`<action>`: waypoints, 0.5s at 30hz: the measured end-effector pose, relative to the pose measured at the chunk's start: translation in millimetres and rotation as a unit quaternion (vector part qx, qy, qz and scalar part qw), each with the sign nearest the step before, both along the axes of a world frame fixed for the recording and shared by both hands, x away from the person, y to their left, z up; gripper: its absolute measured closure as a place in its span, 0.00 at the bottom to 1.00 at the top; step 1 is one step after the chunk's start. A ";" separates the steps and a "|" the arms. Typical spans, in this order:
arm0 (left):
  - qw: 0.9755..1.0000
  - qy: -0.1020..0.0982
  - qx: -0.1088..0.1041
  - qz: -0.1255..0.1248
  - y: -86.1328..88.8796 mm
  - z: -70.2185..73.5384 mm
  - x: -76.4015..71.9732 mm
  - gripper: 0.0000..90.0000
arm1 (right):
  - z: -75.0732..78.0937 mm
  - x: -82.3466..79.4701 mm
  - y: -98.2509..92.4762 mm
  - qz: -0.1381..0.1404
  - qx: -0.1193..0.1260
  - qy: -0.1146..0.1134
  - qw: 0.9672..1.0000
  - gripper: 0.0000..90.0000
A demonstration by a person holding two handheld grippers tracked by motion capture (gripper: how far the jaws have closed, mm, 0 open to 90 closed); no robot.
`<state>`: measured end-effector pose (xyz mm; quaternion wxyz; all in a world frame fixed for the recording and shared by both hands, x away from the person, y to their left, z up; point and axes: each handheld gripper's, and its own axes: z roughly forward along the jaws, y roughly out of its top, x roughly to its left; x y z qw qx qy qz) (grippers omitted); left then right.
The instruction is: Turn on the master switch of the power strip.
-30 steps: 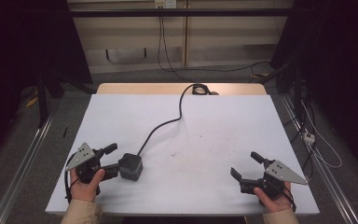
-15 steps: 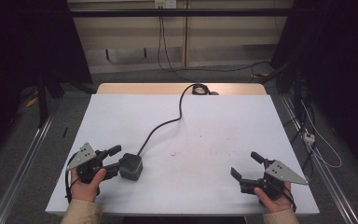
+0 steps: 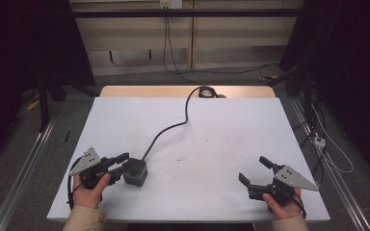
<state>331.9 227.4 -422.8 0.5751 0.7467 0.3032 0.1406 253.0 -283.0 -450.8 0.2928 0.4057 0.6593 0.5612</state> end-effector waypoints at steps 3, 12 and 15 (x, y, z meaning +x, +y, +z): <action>1.000 -0.001 0.003 -0.004 0.1 0.3 -0.2 0.79 | 0.0 -0.1 0.0 0.000 0.000 0.000 1.000 0.04; 1.000 0.006 0.002 -0.017 0.6 0.8 -0.9 0.88 | 0.0 -0.2 -0.2 0.000 0.000 0.000 1.000 0.04; 1.000 0.009 0.002 -0.021 1.0 0.8 -1.3 0.91 | 0.0 -0.3 -0.2 0.000 0.000 0.000 1.000 0.04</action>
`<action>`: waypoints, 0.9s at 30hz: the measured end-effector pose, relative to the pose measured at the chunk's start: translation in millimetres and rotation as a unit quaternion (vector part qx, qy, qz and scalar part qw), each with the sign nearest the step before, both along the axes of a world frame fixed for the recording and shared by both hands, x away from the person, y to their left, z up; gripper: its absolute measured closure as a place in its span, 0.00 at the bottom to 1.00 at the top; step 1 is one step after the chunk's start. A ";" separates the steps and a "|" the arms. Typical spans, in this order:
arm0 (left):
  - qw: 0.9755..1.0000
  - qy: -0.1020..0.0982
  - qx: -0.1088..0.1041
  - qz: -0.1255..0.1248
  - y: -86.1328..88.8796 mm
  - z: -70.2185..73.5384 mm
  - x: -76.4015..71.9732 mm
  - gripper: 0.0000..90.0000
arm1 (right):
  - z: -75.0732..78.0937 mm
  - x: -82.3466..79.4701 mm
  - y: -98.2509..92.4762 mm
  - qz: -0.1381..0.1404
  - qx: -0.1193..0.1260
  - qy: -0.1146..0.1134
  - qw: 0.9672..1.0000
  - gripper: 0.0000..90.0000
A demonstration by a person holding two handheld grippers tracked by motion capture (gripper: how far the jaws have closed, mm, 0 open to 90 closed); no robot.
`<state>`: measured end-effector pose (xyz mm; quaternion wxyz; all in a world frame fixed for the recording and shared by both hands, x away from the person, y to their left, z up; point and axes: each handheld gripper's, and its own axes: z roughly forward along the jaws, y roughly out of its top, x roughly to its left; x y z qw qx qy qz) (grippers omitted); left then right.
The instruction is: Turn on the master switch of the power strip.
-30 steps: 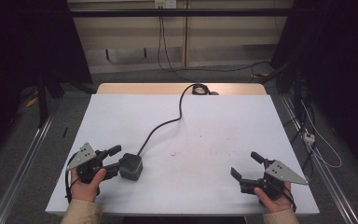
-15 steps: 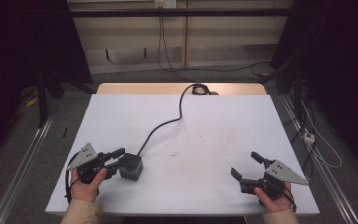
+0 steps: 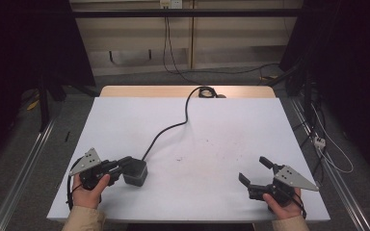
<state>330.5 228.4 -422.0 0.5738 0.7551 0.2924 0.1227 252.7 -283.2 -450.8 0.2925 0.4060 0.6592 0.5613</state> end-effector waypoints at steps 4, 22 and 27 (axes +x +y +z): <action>1.000 0.004 -0.001 -0.005 0.7 0.0 -0.4 0.94 | 0.1 0.0 0.0 -0.001 0.001 0.000 1.000 0.04; 1.000 0.013 0.000 -0.020 1.2 1.2 -2.0 1.00 | 0.6 -0.3 -0.4 -0.001 0.000 -0.003 1.000 0.04; 1.000 0.015 -0.001 -0.023 1.2 1.9 -2.6 1.00 | 0.8 -0.6 -0.3 -0.001 0.000 -0.003 1.000 0.04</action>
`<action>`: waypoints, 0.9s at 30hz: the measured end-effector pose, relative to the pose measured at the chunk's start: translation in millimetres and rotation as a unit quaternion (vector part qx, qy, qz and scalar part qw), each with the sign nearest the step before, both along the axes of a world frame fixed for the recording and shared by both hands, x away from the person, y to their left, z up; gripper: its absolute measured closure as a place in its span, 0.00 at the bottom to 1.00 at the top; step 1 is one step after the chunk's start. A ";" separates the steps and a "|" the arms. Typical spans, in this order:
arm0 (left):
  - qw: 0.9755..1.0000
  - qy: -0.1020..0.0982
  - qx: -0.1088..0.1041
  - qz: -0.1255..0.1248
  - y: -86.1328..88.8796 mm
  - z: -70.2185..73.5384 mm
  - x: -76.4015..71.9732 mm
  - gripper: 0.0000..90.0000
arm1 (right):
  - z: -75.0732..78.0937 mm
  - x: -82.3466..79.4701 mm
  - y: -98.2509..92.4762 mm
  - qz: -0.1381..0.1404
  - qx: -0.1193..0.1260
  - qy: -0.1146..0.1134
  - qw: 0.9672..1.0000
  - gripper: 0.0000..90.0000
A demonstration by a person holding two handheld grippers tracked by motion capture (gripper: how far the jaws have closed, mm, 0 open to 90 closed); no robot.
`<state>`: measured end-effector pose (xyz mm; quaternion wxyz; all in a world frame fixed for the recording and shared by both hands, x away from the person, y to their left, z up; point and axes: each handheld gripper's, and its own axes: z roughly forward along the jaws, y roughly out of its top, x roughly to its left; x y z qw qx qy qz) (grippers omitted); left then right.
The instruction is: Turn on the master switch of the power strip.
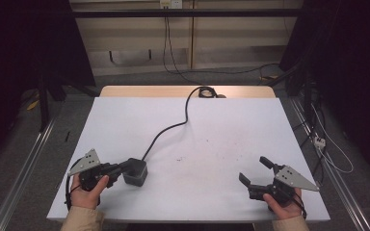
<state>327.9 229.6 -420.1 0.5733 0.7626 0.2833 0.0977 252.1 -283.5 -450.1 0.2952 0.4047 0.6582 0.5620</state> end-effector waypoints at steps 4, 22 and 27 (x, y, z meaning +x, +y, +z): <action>1.000 0.003 0.000 -0.005 0.3 -0.5 0.2 1.00 | 0.2 -0.2 0.0 -0.001 0.000 0.000 1.000 0.04; 1.000 0.010 0.016 -0.013 0.0 -3.2 0.4 1.00 | 0.6 -0.5 0.2 0.000 0.000 0.000 1.000 0.04; 1.000 0.014 0.017 -0.014 0.8 -4.2 1.0 1.00 | 0.7 -0.6 0.2 0.000 0.000 -0.001 1.000 0.04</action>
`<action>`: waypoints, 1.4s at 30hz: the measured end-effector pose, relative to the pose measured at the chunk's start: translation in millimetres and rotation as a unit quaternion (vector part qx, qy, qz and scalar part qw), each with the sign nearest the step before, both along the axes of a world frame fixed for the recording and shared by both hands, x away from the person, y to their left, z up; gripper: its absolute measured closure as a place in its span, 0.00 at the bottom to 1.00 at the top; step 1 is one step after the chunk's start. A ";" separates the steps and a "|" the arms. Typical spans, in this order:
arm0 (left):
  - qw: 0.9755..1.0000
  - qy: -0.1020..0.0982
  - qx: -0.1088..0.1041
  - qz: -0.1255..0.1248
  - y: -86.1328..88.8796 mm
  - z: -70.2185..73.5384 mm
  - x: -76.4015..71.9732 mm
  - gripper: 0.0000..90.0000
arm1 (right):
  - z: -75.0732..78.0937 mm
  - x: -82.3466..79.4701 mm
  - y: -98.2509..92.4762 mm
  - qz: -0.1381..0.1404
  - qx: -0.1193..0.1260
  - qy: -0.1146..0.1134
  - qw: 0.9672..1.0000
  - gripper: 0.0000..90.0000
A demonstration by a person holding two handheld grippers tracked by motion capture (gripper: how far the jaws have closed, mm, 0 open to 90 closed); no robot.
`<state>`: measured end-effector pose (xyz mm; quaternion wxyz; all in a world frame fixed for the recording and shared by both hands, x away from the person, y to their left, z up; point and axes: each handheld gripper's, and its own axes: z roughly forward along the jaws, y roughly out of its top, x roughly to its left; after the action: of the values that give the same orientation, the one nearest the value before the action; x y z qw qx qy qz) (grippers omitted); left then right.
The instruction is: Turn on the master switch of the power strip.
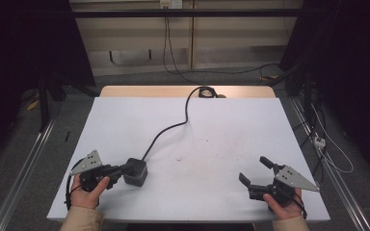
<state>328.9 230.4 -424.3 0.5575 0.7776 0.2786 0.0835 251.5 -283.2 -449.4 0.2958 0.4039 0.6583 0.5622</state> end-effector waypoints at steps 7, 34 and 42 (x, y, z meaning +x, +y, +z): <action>1.000 0.003 0.000 0.003 0.0 -0.9 0.5 1.00 | 0.1 0.1 0.1 0.000 0.000 -0.001 1.000 0.04; 1.000 0.006 0.009 0.002 0.0 -3.0 1.5 1.00 | 0.0 0.0 0.1 0.000 0.001 0.000 1.000 0.04; 1.000 0.007 0.011 0.002 -0.5 -3.4 1.6 1.00 | 0.0 0.0 0.2 0.001 0.000 -0.001 1.000 0.04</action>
<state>330.5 229.8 -427.7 0.5468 0.7836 0.2832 0.0819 251.5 -283.0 -449.4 0.2956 0.4032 0.6581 0.5630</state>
